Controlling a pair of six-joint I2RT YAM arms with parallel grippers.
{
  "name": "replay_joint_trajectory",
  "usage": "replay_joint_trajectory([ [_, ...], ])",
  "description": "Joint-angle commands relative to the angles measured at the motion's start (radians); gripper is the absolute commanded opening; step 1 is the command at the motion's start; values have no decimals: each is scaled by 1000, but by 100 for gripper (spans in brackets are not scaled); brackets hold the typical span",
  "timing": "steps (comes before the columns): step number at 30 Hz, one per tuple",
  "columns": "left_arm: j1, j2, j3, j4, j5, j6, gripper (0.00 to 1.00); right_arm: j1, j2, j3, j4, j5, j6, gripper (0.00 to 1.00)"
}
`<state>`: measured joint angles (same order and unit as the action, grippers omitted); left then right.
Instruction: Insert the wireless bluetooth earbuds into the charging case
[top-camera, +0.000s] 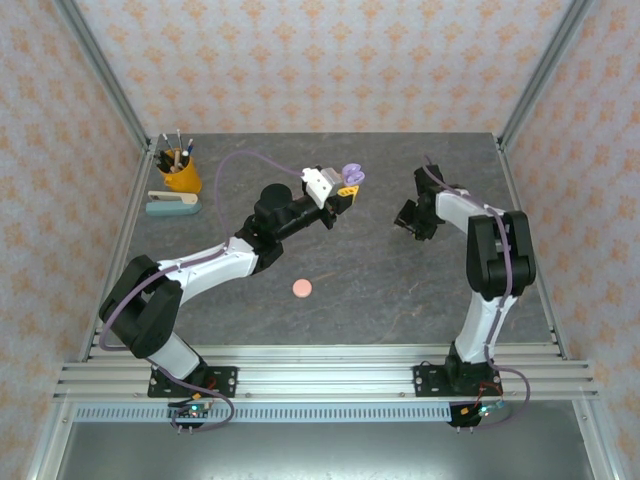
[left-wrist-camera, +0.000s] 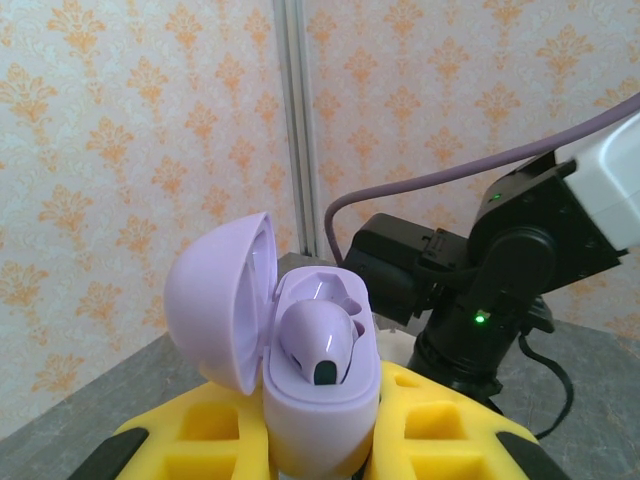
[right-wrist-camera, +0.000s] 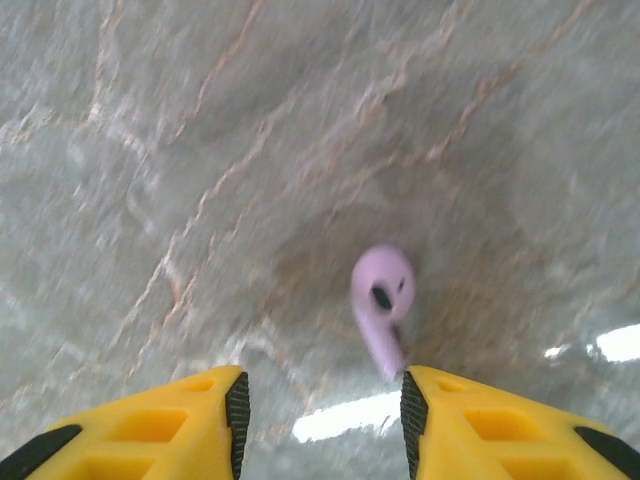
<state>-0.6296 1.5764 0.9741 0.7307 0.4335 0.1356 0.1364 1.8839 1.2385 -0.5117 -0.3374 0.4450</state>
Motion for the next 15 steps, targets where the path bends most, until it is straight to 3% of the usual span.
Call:
replay_joint_trajectory([
  [1, -8, -23, -6, 66, -18, -2, 0, 29, -102, -30, -7, 6, 47, 46],
  [7, -7, -19, -5, 68, -17, -2, 0, 21, -132, -20, -90, 200, 124, 45],
  [15, -7, -19, -3, 66, -21, 4, 0, 0, 8, 113, -141, 225, 93, 45],
])
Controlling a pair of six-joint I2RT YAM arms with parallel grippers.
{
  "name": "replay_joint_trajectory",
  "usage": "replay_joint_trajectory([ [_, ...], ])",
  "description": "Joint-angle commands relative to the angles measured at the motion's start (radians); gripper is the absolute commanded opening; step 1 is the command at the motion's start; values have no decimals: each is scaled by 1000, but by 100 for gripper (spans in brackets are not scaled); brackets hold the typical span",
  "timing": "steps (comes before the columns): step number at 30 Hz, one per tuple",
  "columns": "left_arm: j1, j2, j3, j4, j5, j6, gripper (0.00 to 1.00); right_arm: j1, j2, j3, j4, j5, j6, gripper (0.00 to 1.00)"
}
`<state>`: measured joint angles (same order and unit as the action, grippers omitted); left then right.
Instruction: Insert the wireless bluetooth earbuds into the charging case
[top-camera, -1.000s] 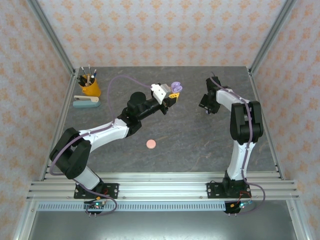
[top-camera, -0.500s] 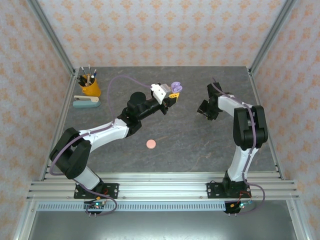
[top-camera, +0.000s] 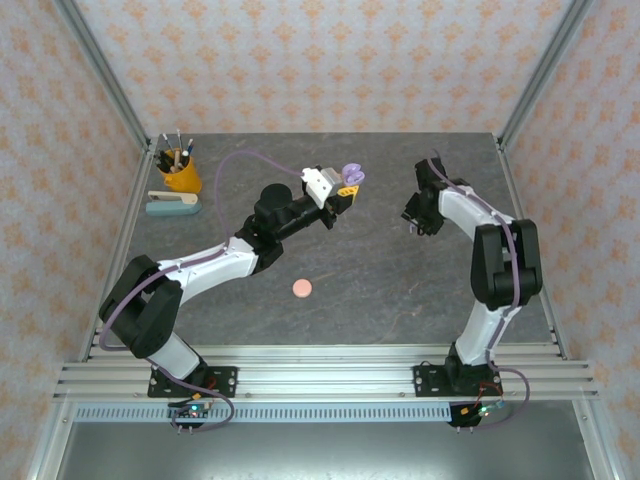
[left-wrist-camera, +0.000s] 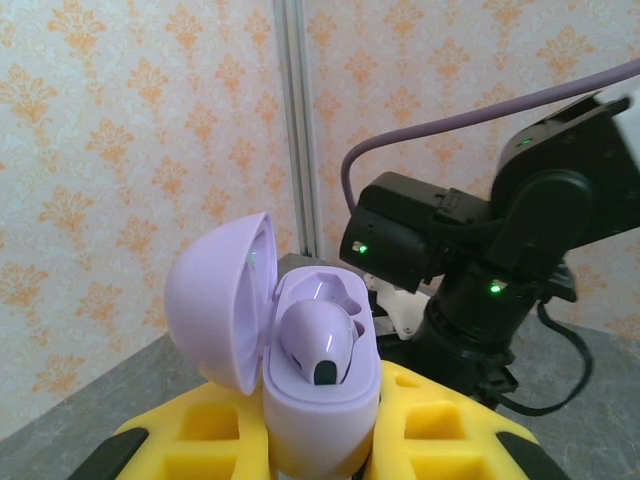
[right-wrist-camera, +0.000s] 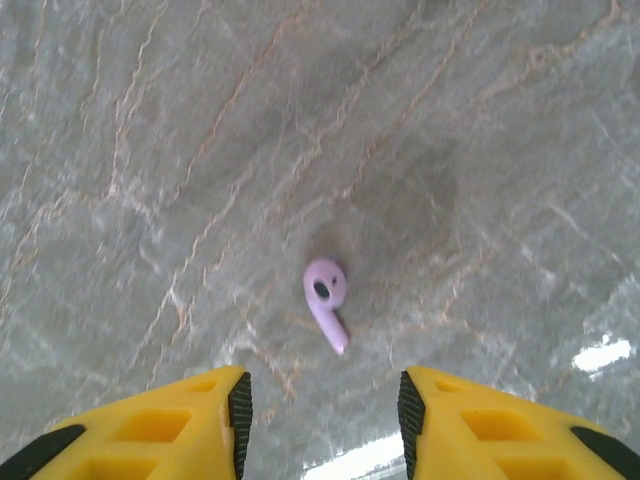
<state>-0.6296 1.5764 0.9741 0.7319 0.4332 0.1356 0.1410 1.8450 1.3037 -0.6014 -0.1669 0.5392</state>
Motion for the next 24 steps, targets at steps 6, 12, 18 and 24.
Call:
replay_joint_trajectory([
  [6, -7, -16, -3, 66, -22, 7, 0, -6, 131, 115, -72, 40, -24, 44],
  [12, -7, -12, -1, 66, -24, 10, 0, -6, 165, 134, -77, 26, -30, 44],
  [18, -7, -9, -2, 69, -24, 10, 0, -5, 177, 130, -69, 21, -33, 39],
  [24, -7, -6, -1, 71, -24, 7, 0, -5, 195, 135, -70, 28, -40, 37],
])
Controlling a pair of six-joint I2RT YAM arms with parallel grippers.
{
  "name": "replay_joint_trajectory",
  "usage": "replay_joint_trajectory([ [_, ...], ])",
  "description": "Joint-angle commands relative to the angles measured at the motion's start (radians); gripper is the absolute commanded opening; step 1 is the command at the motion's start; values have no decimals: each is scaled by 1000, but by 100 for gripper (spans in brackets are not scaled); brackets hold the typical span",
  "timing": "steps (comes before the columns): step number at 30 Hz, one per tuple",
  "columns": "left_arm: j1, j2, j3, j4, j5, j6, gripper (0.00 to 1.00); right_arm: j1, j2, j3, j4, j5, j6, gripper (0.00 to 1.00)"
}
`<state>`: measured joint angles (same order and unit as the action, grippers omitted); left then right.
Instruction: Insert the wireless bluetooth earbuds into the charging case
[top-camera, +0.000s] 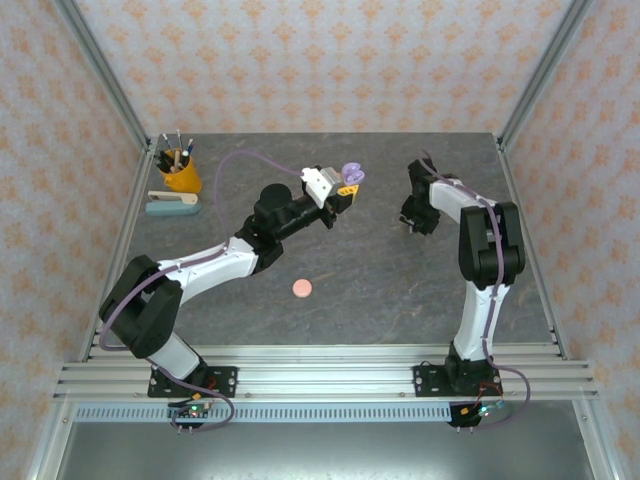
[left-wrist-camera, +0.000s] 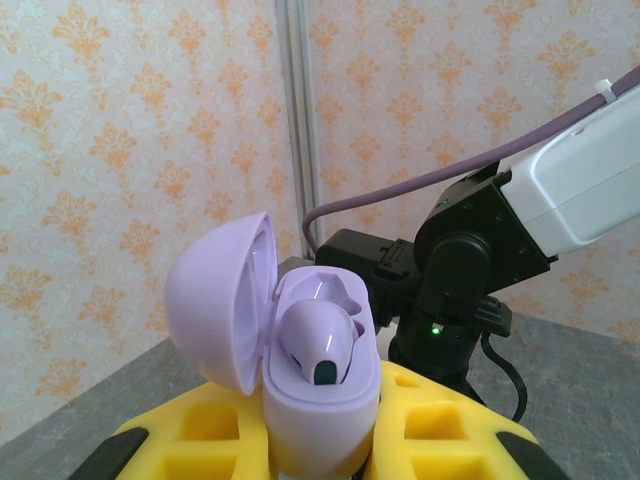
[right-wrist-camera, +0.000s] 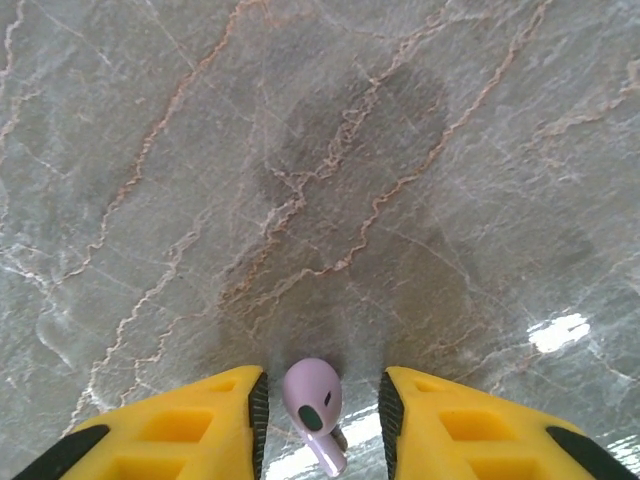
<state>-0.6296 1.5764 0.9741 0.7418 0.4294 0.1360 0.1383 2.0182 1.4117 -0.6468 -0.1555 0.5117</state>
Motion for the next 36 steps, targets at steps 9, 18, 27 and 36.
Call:
replay_joint_trajectory([
  [9, -7, -3, -1, 64, -21, 5, 0, 0, 45, 45, -36, 23, -25, 32],
  [18, -7, 0, 4, 67, -21, 1, 0, 18, 62, 81, -65, 37, -45, 26],
  [27, -7, 0, 7, 61, -21, -1, 0, 23, 34, 53, -51, 36, -45, 16],
  [36, -7, -4, 9, 56, -22, -1, 0, 24, -147, -132, 93, 18, -37, 14],
])
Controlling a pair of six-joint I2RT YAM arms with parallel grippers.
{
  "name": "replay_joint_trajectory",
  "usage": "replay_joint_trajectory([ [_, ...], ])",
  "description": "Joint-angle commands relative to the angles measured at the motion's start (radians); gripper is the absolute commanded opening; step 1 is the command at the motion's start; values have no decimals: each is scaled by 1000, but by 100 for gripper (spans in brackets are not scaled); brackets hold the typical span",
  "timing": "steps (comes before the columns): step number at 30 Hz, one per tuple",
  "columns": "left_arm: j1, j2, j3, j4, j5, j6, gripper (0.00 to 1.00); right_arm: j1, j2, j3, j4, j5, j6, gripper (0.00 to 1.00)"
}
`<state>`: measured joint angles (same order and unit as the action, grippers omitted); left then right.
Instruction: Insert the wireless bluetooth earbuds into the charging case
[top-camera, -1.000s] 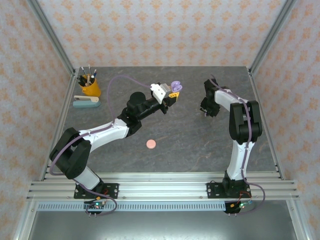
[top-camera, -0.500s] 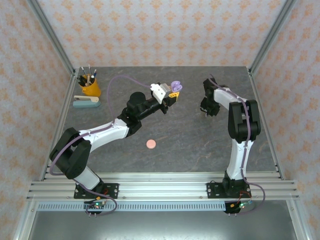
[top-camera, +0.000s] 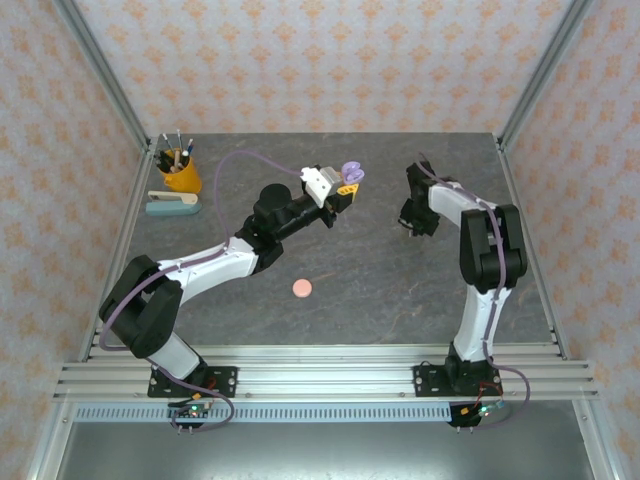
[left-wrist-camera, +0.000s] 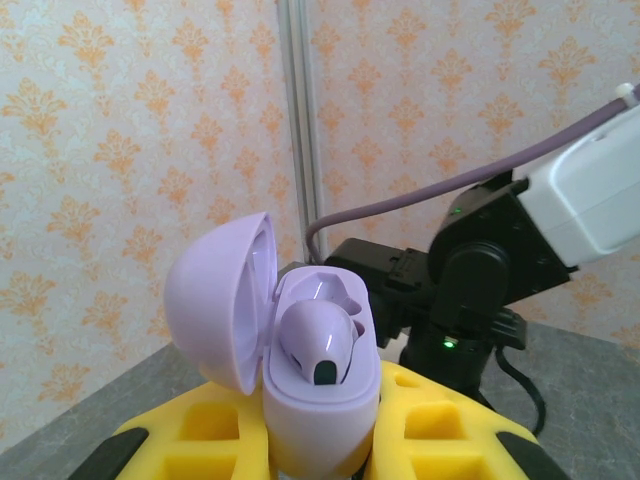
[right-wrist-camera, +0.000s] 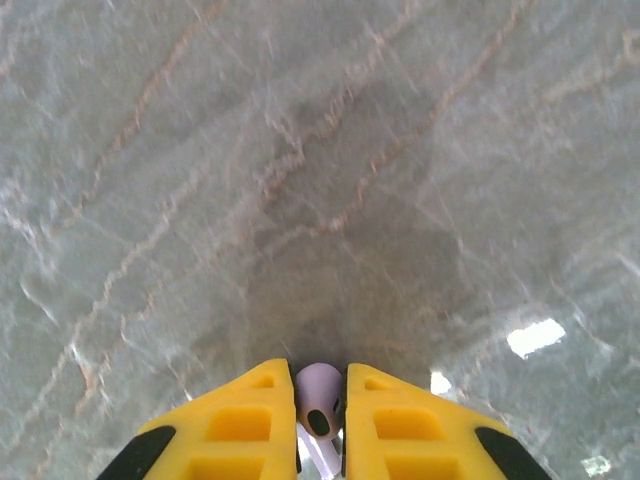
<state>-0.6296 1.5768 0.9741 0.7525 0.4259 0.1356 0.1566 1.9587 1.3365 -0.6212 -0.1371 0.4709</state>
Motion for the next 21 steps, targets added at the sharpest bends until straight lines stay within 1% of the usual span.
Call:
replay_joint_trajectory([
  [1, -7, -4, 8, 43, -19, -1, 0, 5, -109, -80, 91, -4, 4, 14],
  [6, -7, -6, 18, 27, -18, 2, 0, 6, -240, -213, 220, -28, 5, 14],
  [12, -8, -9, 24, 22, -14, 1, 0, 6, -424, -322, 336, -63, -5, 14],
  [16, -7, -11, 27, 19, -9, -4, 0, 6, -561, -340, 367, -95, -20, 14],
  [21, -7, -8, 40, 19, 5, -14, 0, 5, -696, -285, 353, -148, -39, 15],
])
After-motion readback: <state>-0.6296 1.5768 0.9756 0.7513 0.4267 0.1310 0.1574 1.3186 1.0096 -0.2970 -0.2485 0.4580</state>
